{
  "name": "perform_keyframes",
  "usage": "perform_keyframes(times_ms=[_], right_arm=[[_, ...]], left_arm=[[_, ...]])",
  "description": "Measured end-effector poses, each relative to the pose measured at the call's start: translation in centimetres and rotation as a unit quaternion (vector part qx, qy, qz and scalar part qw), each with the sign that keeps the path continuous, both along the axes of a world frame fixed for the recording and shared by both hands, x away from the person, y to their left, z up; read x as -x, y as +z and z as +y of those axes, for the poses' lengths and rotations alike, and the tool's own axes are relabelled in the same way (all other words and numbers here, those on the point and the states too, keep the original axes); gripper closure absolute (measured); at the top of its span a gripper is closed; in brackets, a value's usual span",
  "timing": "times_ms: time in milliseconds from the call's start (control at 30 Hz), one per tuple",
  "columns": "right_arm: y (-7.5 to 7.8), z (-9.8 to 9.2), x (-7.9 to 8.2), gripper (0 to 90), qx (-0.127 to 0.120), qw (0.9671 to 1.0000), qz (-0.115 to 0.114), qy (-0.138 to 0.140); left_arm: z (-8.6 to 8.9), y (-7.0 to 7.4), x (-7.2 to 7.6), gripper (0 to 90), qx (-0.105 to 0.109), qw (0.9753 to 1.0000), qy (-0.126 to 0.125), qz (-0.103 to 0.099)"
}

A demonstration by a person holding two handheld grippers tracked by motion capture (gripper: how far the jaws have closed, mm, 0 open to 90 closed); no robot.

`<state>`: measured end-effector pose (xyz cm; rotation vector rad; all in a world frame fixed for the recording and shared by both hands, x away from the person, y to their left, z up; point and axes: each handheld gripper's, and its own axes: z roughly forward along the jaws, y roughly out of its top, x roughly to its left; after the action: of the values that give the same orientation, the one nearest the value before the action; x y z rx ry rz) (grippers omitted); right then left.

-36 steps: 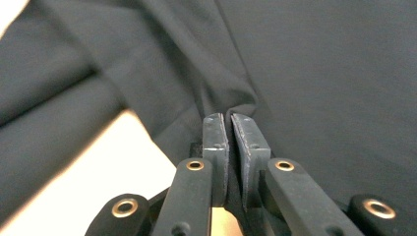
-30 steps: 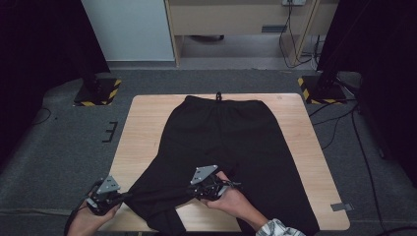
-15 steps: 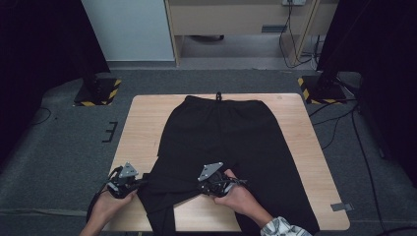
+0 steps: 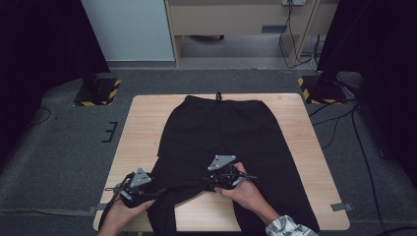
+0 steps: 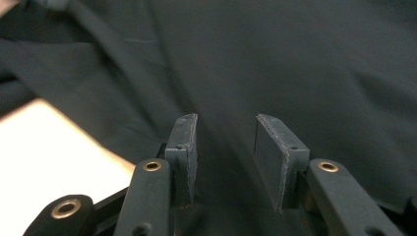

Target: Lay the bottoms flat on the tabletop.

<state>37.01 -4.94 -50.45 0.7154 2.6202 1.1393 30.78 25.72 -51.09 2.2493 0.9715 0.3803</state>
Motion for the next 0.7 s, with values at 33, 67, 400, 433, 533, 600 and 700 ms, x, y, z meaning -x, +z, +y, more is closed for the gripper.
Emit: perform_keyframes(times_ms=[33,67,400,433,533,600,700], right_arm=[[0.0,-0.3,-0.2,61.0,-0.002,1.0,-0.001,-0.002],[0.1,-0.5,-0.2,61.6,-0.004,1.0,-0.001,-0.007],[0.6,-1.9,-0.3,64.9,-0.015,0.9997,-0.011,-0.015],[0.7,-2.0,-0.3,64.8,-0.016,0.9997,-0.01,-0.017],[0.9,-2.2,-0.4,63.8,-0.018,0.9997,-0.011,-0.015],[1.0,-2.3,-0.4,62.7,-0.018,0.9997,-0.012,-0.015],[1.0,-2.5,-0.6,60.3,-0.015,0.9995,-0.015,-0.022]], left_arm=[[0.0,-0.3,-0.1,43.2,-0.009,1.0,-0.002,0.004],[0.1,-0.6,-0.2,51.0,-0.014,0.9999,-0.001,0.009],[1.0,0.6,3.7,87.7,-0.052,0.9955,-0.055,0.058],[1.1,0.9,4.2,87.7,-0.054,0.9948,-0.06,0.062],[1.6,2.5,6.1,85.5,-0.05,0.9941,-0.071,0.065],[1.6,3.3,6.7,73.7,-0.042,0.995,-0.073,0.054],[1.7,4.3,5.9,48.2,-0.024,0.9982,-0.053,0.01]])
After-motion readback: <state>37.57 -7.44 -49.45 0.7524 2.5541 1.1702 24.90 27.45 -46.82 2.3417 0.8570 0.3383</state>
